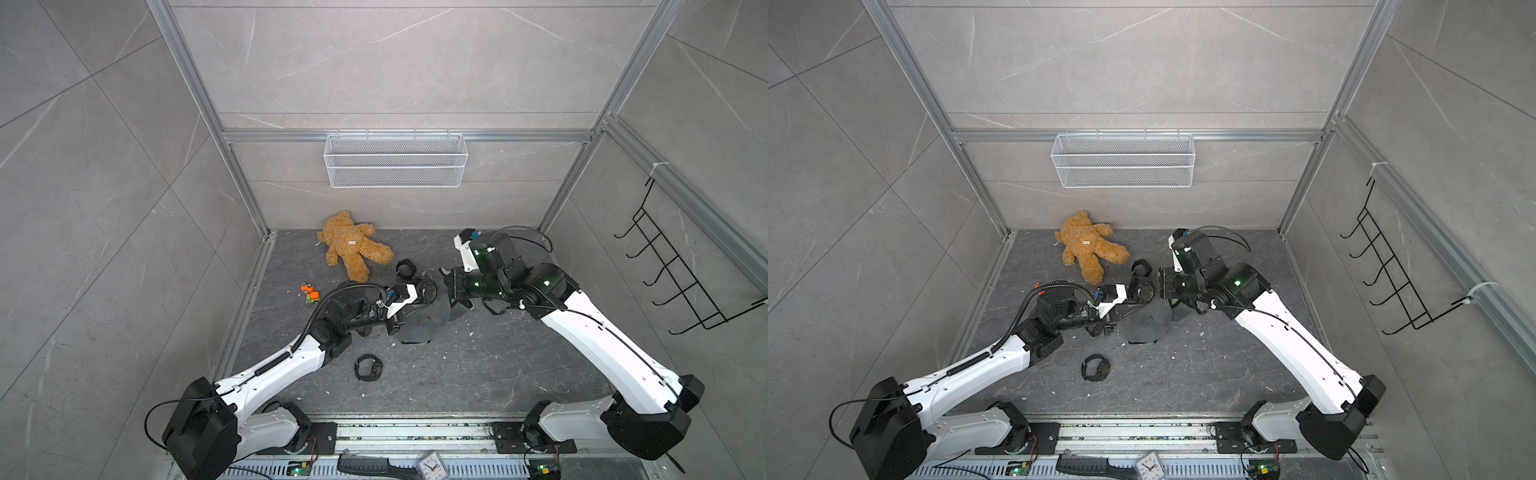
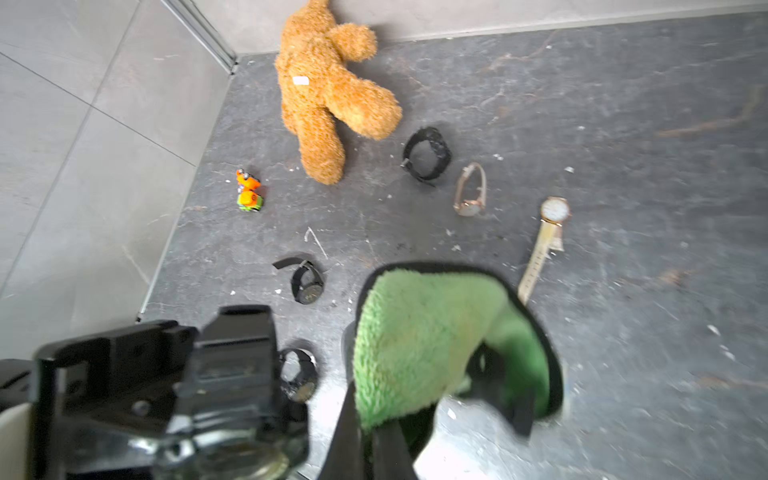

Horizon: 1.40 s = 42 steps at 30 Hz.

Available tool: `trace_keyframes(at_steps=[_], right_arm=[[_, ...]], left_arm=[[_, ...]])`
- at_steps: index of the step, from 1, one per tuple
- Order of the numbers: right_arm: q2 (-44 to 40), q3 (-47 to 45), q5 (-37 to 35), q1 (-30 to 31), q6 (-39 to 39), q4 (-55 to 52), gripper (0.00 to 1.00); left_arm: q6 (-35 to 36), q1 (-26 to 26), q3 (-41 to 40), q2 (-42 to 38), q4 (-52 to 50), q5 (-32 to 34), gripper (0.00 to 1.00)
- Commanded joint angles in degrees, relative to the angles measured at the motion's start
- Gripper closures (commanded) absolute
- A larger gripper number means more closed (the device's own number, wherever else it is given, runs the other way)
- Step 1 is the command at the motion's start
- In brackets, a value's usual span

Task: Wipe the watch dial
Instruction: Wipe the dirt from the watch dial, then place the cleaning item at the center of the board.

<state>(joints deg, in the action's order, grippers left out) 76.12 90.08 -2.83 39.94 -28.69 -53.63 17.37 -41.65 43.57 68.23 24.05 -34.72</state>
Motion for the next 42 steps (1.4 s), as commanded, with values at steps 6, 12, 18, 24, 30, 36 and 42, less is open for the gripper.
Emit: trace_keyframes(at_steps=[6, 12, 18, 24, 30, 36, 42], right_arm=[[-5.04, 0.09, 1.31, 0.05, 0.17, -8.18, 1.00], [-7.58, -3.88, 2.39, -0.01, -1.37, -8.49, 1.00], [-2.30, -8.36, -2.97, -0.50, -3.64, -13.05, 1.00], [0.82, -12.68, -6.38, -3.49, -5.51, -15.60, 0.85], [1.69, -12.98, -8.07, -4.66, -5.64, -17.29, 0.45], [1.41, -14.18, -4.63, -4.57, -4.66, -16.32, 0.39], [1.67, -21.10, 5.80, -2.99, -5.98, -7.42, 0.37]], left_arm=[[-0.15, -0.11, 2.28, 1.07, 4.40, -2.31, 1.00], [-0.40, -0.19, 2.08, 1.20, 4.42, -1.34, 1.00], [-0.95, -0.20, 1.51, 1.16, 4.42, -0.99, 1.00], [-1.37, -0.23, 0.15, -0.17, 4.05, 0.35, 1.00], [-0.94, -0.21, -0.85, -1.77, 2.33, 1.83, 1.00], [-0.92, -0.19, -1.69, -3.05, 1.10, 3.05, 1.00], [-1.93, -0.20, -4.15, -5.66, 0.33, 5.44, 1.00]])
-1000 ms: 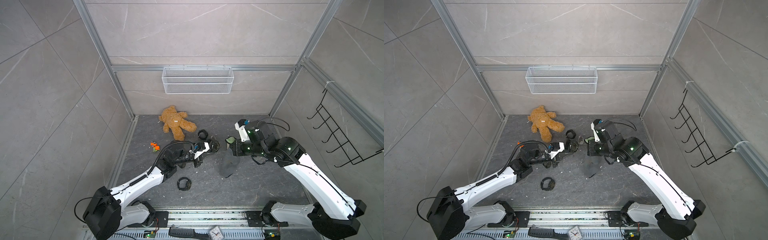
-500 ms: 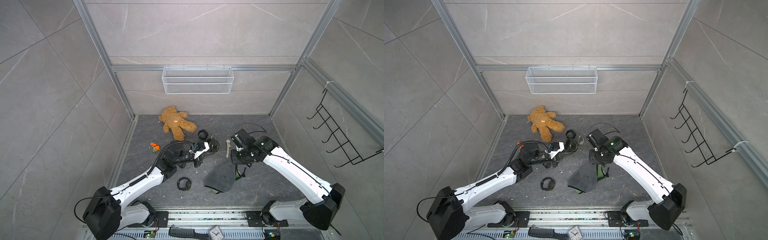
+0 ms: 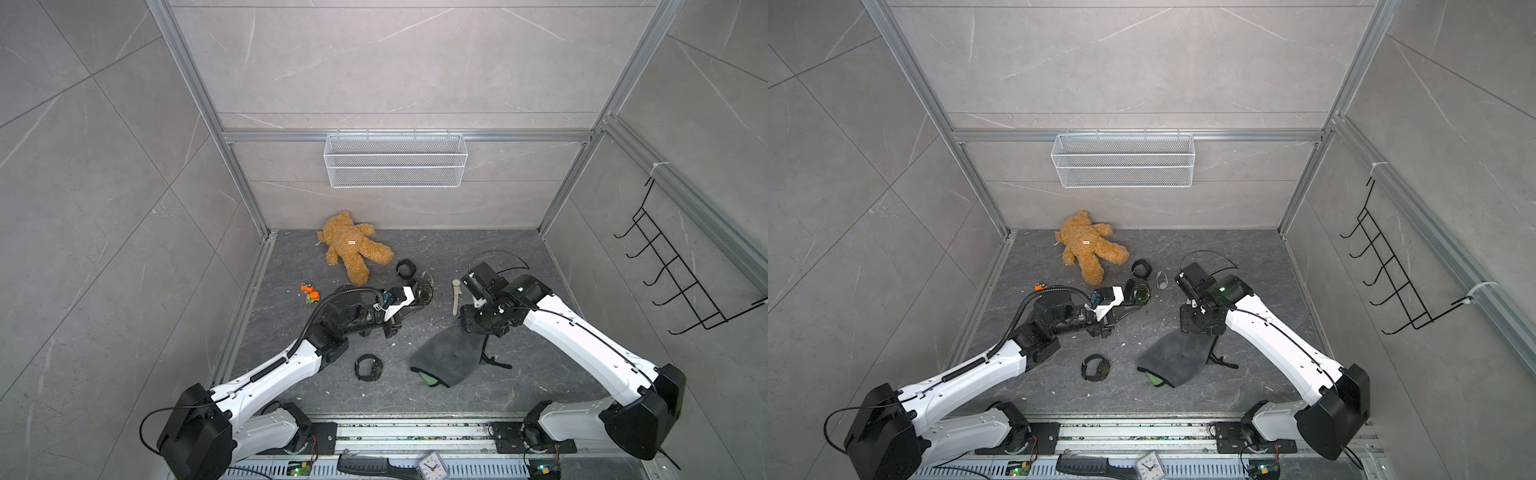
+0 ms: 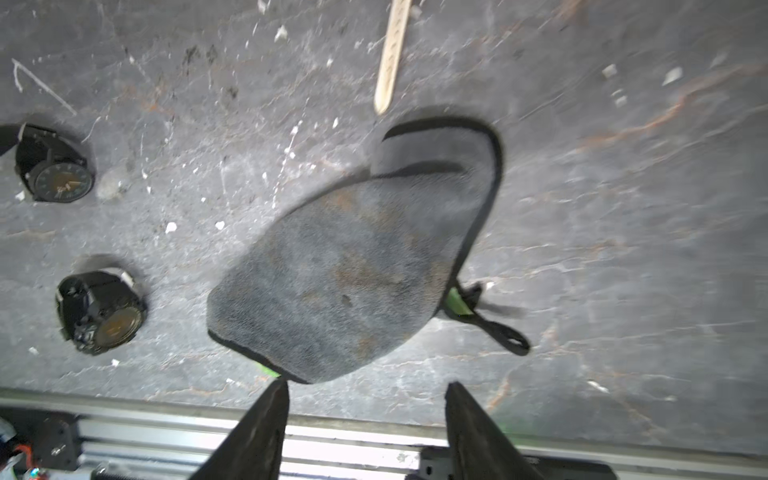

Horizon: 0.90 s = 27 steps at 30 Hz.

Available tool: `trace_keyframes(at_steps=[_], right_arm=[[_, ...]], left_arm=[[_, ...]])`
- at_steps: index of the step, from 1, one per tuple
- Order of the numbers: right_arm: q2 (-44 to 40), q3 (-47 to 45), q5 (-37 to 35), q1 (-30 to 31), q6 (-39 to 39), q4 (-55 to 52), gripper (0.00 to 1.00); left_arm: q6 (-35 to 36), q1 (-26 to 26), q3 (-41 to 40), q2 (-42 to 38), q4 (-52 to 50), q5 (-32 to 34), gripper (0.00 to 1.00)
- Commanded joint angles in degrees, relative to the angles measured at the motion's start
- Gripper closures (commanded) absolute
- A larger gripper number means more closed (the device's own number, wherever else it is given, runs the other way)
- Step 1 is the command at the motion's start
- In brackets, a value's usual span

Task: Wipe the watch dial
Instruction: Place the cleaning item at the center of the board, then pick up the cleaning item at the center of the board.

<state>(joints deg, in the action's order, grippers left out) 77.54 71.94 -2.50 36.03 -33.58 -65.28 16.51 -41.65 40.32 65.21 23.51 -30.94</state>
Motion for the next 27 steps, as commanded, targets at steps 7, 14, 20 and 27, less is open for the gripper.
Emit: trace_keyframes(at_steps=[7, 14, 20, 27], right_arm=[[6.63, -6.99, 4.14, 0.97, -2.39, 11.66, 0.35], [15.20, -8.04, 1.99, -0.89, -4.42, 17.68, 0.36], [20.54, -9.68, 0.75, -3.05, -5.75, 21.39, 0.36], [24.36, -11.37, 2.41, -4.39, -6.06, 27.14, 0.57]], left_arm=[[-1.57, -0.19, -4.32, -7.15, -2.03, 4.83, 1.00], [-1.96, -0.19, -5.24, -7.07, -1.89, 5.68, 1.00], [-2.21, -0.20, -5.12, -6.59, -2.12, 5.82, 1.00], [-1.17, -0.19, -3.15, -4.70, -3.76, 5.38, 1.00]])
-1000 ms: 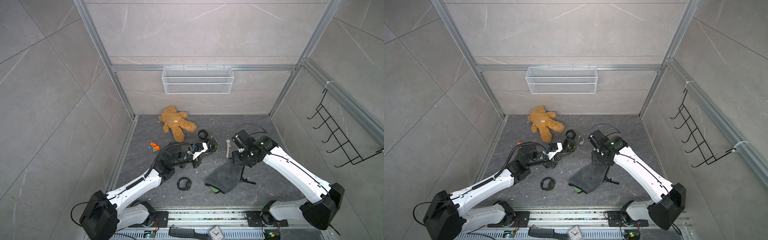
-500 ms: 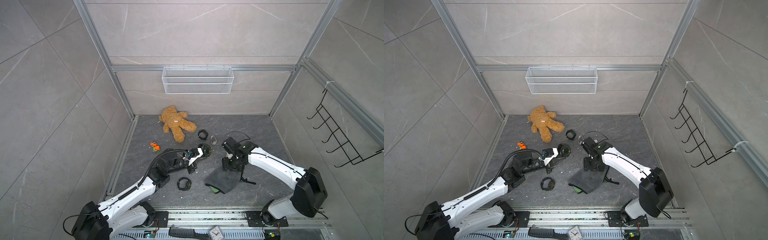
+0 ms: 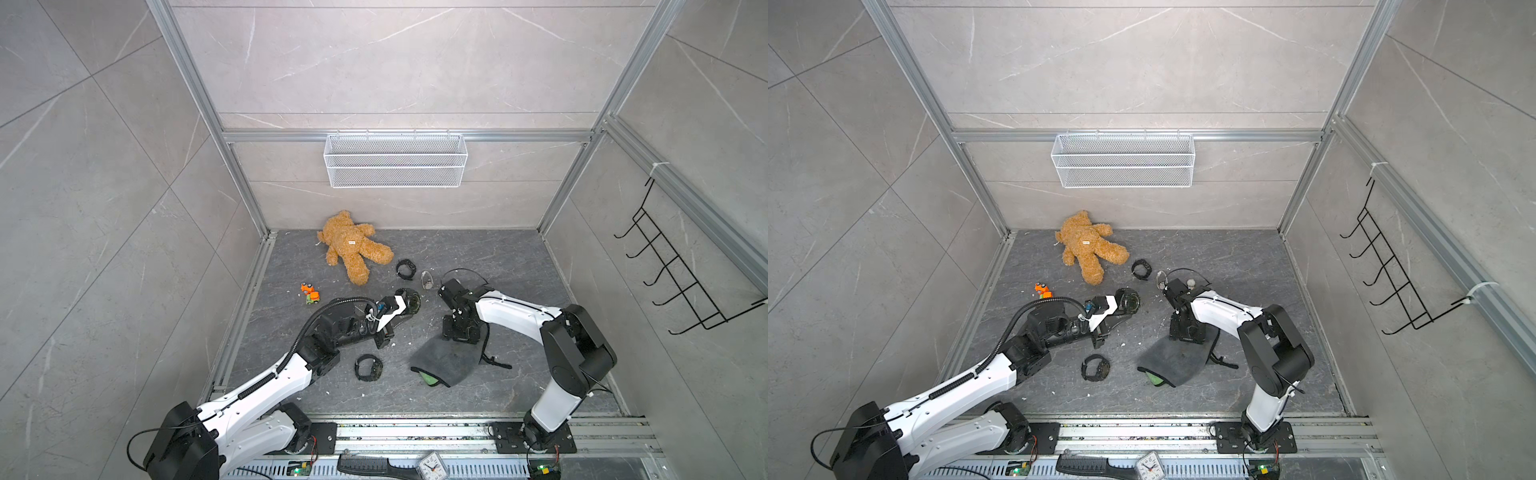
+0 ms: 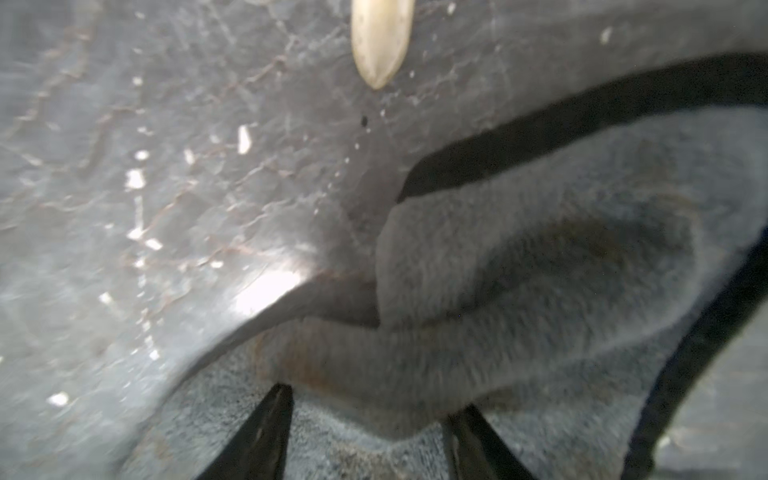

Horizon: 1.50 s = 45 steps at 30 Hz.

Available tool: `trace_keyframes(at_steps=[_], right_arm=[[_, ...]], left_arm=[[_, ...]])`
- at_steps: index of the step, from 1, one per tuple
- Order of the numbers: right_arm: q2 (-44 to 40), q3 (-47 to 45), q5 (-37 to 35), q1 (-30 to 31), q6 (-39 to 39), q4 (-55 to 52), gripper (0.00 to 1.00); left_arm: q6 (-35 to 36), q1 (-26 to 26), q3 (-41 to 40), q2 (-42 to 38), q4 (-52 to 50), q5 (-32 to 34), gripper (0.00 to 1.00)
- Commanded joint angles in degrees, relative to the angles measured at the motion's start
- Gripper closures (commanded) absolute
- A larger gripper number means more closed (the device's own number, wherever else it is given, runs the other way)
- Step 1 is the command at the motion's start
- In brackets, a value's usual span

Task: Wipe the watch dial
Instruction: Pick up the cleaning item at the center of the board, then wipe the dirt from the watch dial.

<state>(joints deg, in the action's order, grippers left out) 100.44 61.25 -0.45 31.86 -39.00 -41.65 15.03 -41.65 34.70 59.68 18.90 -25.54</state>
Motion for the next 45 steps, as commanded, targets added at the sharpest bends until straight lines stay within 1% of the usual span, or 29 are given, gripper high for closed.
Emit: trace_keyframes(at_steps=[1, 3, 4, 8, 9, 11, 13, 15, 18, 23, 32, 40, 45], right_arm=[[1.22, -0.69, 0.45, -0.23, -0.51, 3.64, 0.72], [-1.10, -0.57, 0.58, -0.26, 0.29, 2.58, 0.96], [-3.58, -0.97, 0.46, -0.25, 0.90, 1.84, 1.00], [-16.48, -2.44, 0.52, -0.22, 4.82, -2.65, 1.00], [-18.59, -2.38, 0.80, -0.20, 5.95, -3.65, 1.00], [-24.38, -2.37, 2.76, -0.22, 8.87, -5.27, 1.00], [-28.12, -1.00, 6.39, -0.13, 11.55, -6.43, 1.00], [-29.61, 1.65, 8.76, -0.06, 12.89, -8.05, 1.00], [-30.08, 6.75, 11.93, 0.93, 13.86, -9.07, 1.00], [-30.24, 13.27, 14.10, 2.15, 13.43, -9.04, 1.00], [-27.76, 20.92, 18.66, 2.33, 13.60, -8.80, 1.00], [-22.13, 28.14, 18.33, 2.39, 13.43, -10.64, 1.00], [-19.56, 31.74, 16.64, 2.42, 13.13, -12.43, 1.00]], left_arm=[[0.46, -0.21, 2.89, 1.32, 0.68, -0.28, 1.00], [1.00, -0.21, 4.04, 2.46, 0.22, -0.90, 1.00], [1.33, -0.10, 4.86, 3.23, -0.09, -1.36, 1.00], [2.20, 0.00, 7.82, 7.09, 1.05, -2.83, 1.00], [2.20, 0.02, 8.37, 8.17, 1.74, -3.09, 1.00], [2.26, 0.16, 10.07, 10.75, 3.04, -4.39, 1.00], [2.36, 0.16, 12.12, 13.72, 4.18, -6.18, 1.00], [2.28, 0.16, 14.06, 16.26, 5.36, -7.90, 1.00], [2.05, 0.16, 16.73, 19.46, 6.95, -9.76, 1.00], [1.62, 0.00, 19.30, 21.68, 8.18, -12.10, 1.00], [2.02, -0.23, 18.27, 21.82, 8.61, -15.00, 1.00], [3.66, -0.80, 17.87, 20.15, 6.00, -17.78, 1.00], [4.99, -1.06, 17.29, 18.60, 3.85, -18.67, 1.00]])
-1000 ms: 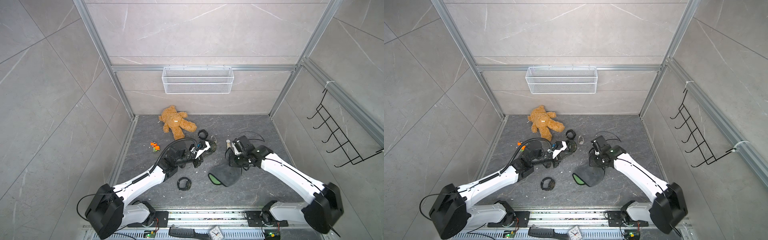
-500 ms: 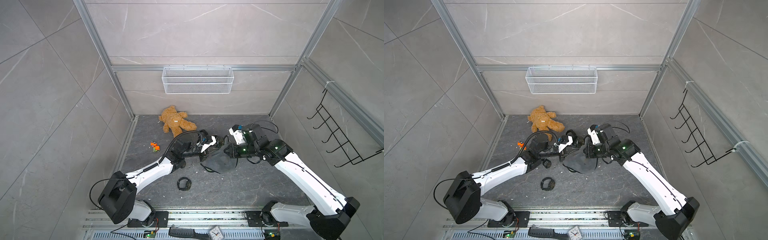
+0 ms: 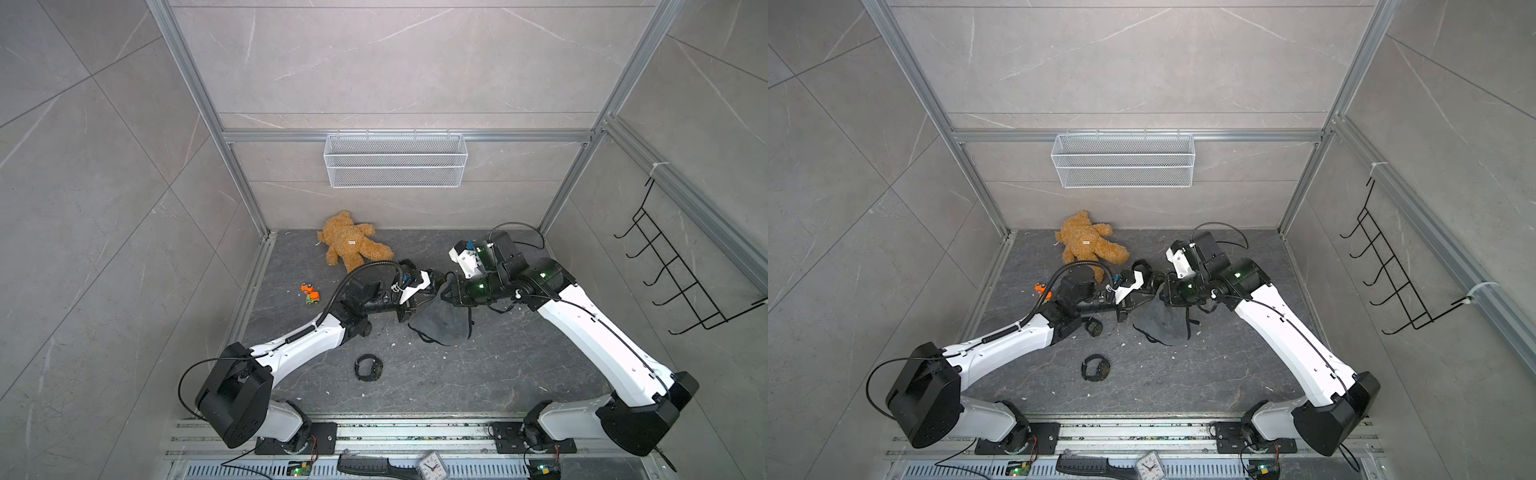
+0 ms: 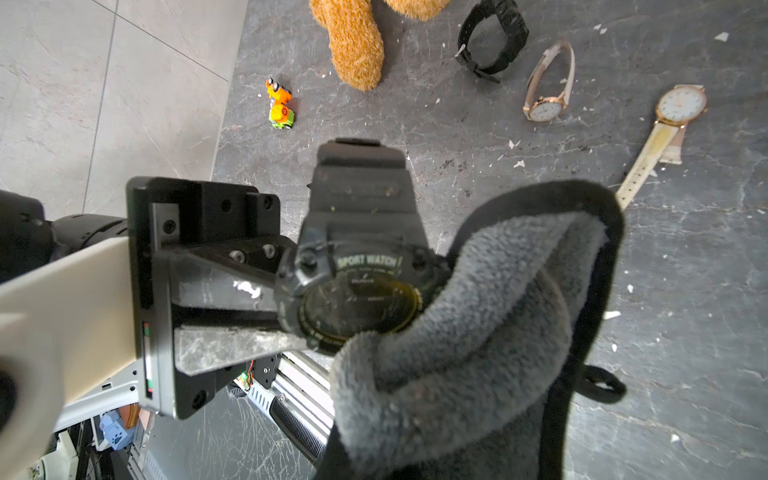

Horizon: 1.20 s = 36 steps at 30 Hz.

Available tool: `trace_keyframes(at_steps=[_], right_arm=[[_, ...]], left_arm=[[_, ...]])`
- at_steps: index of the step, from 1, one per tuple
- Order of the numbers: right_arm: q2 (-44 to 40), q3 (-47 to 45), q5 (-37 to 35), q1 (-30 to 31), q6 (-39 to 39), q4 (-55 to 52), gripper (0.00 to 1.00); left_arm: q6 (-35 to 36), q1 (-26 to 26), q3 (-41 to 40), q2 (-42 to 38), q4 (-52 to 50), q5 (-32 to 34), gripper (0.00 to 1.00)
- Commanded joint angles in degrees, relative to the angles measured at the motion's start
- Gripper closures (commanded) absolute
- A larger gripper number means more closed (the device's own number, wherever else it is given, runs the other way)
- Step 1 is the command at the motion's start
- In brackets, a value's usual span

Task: Wipe the watch dial
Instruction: Wipe the dirt from the watch dial.

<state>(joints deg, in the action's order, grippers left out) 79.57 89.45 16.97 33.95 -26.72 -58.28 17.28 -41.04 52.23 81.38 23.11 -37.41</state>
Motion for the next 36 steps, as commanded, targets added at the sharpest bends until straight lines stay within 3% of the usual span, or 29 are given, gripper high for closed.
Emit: trace_keyframes(at_steps=[1, 17, 36], right_arm=[[1.69, 4.25, -1.03, 0.27, 0.79, 3.82, 1.00], [4.66, 9.46, -3.46, 2.51, -2.16, 3.31, 1.00], [7.28, 1.90, -3.39, 8.81, -7.96, 14.07, 1.00]], left_arm=[[2.97, -1.68, -0.60, -3.45, -0.58, -6.96, 1.00], [7.96, -1.68, -3.36, -6.68, -6.55, -5.11, 1.00], [9.51, -1.60, -1.04, -5.97, -6.39, -4.51, 1.00]])
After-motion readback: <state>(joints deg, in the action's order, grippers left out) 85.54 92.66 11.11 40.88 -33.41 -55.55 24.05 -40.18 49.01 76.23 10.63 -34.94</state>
